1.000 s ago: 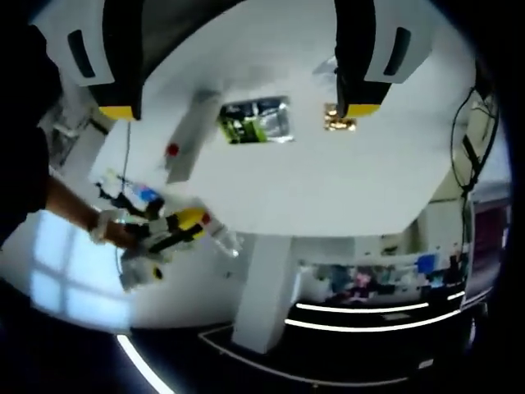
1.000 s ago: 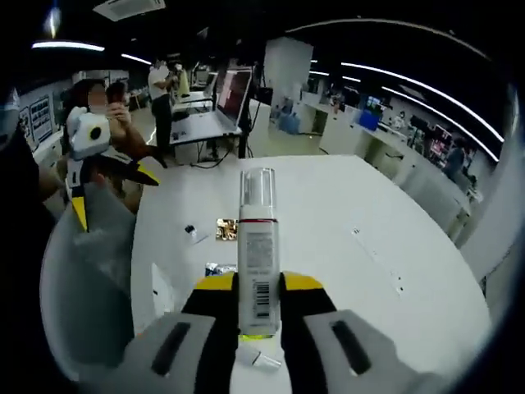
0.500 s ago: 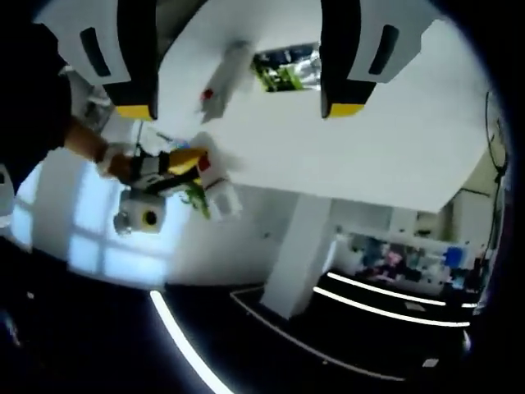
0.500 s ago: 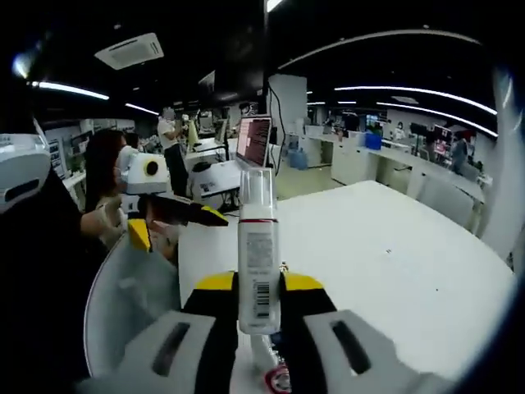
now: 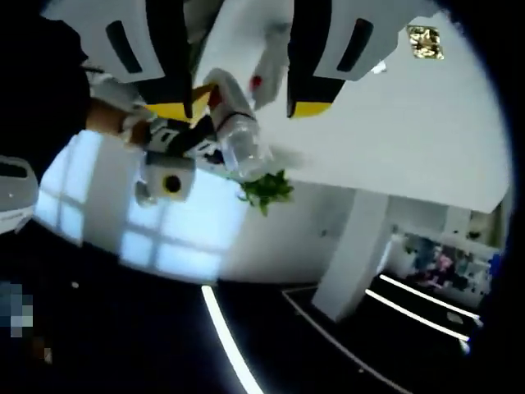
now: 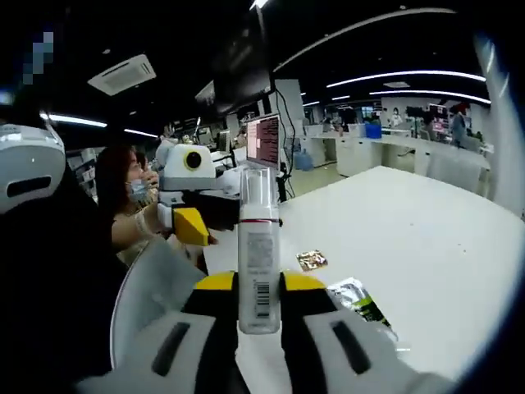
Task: Arrange the skincare products in the storage area until every visible bottle or jar stands upright without overlapping.
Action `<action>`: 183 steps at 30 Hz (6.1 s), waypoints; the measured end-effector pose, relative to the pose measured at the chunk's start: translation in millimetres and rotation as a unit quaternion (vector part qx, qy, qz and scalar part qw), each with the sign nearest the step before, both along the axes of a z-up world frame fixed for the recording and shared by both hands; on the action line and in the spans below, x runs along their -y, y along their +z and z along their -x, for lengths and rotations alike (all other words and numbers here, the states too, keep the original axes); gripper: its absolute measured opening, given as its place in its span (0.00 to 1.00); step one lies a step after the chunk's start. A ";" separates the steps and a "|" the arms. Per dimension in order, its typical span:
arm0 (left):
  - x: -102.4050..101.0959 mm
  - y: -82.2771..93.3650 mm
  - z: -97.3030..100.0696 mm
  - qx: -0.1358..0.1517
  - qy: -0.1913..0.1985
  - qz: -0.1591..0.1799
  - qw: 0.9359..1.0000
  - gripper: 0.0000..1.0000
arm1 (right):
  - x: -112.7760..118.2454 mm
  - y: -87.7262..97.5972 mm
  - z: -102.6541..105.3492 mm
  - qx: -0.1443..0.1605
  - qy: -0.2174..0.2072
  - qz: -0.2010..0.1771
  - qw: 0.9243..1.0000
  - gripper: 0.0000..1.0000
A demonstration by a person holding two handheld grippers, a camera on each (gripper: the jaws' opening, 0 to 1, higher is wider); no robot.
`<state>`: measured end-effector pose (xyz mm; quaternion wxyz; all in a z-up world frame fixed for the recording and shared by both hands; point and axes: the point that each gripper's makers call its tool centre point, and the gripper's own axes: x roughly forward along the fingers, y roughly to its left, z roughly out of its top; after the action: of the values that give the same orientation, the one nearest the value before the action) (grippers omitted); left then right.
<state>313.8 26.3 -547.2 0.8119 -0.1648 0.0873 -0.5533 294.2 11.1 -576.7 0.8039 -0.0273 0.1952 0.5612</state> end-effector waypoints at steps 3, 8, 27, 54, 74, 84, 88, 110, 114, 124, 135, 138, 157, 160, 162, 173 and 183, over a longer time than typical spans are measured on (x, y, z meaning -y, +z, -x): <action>10.0 -1.5 6.4 -0.003 -0.030 0.012 0.999 0.36 | -0.5 -10.9 9.0 -0.011 0.005 0.004 1.000 0.18; 22.0 -12.9 12.9 -0.019 -0.059 0.012 0.998 0.27 | 1.8 -16.3 15.9 -0.034 -0.001 -0.021 0.999 0.18; 50.1 -56.2 24.5 -0.046 -0.096 -0.053 0.993 0.20 | 23.5 -64.2 23.7 -0.045 -0.039 0.036 0.998 0.21; 73.2 -133.3 21.2 0.011 -0.078 -0.300 0.951 0.19 | 49.8 -62.3 3.3 -0.042 -0.199 0.026 0.979 0.27; 83.7 -147.9 26.8 0.007 -0.083 -0.303 0.949 0.19 | 53.5 -81.1 -7.7 -0.048 -0.245 0.037 0.968 0.21; 78.3 -154.7 25.5 0.045 -0.099 -0.332 0.937 0.19 | 46.1 -85.6 -5.2 -0.014 -0.221 0.060 0.973 0.20; 74.6 -157.5 24.1 0.040 -0.099 -0.339 0.935 0.21 | 45.6 -90.7 -5.4 -0.002 -0.211 0.084 0.974 0.20; 60.7 -177.2 20.0 0.039 -0.093 -0.393 0.914 0.22 | 48.2 -104.7 8.6 0.000 -0.172 0.135 0.976 0.29; 61.0 -179.6 22.2 0.032 -0.099 -0.394 0.913 0.21 | 55.9 -121.2 10.1 -0.017 -0.165 0.166 0.972 0.26; 66.9 -185.0 30.6 0.039 -0.120 -0.399 0.908 0.25 | 51.5 -146.0 2.7 -0.050 -0.145 0.171 0.973 0.22; 64.5 -179.9 25.8 0.104 -0.115 -0.422 0.893 0.23 | 48.0 -137.2 3.7 0.002 -0.119 0.189 0.975 0.21; 65.3 -179.1 25.9 0.123 -0.115 -0.427 0.888 0.22 | 49.5 -136.6 3.8 0.009 -0.119 0.195 0.974 0.20; 59.3 -187.8 19.4 0.106 -0.105 -0.441 0.885 0.18 | 56.7 -153.8 8.1 -0.001 -0.120 0.228 0.966 0.20; 58.5 -189.9 19.1 0.088 -0.101 -0.441 0.887 0.16 | 57.7 -155.6 8.5 -0.008 -0.123 0.233 0.965 0.19; 58.8 -189.9 19.9 0.076 -0.099 -0.437 0.891 0.12 | 59.6 -155.1 5.6 -0.006 -0.130 0.235 0.963 0.17; 62.7 -188.0 21.1 0.069 -0.098 -0.426 0.897 0.03 | 67.9 -161.7 1.5 -0.003 -0.146 0.261 0.954 0.09; 69.8 -185.2 21.2 0.061 -0.094 -0.405 0.907 0.04 | 72.5 -162.3 -2.7 0.018 -0.151 0.283 0.947 0.08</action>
<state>292.6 -43.6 -732.4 0.7569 0.2216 0.2694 -0.5526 296.8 -61.4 -739.1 0.8418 -0.2342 0.3334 0.3541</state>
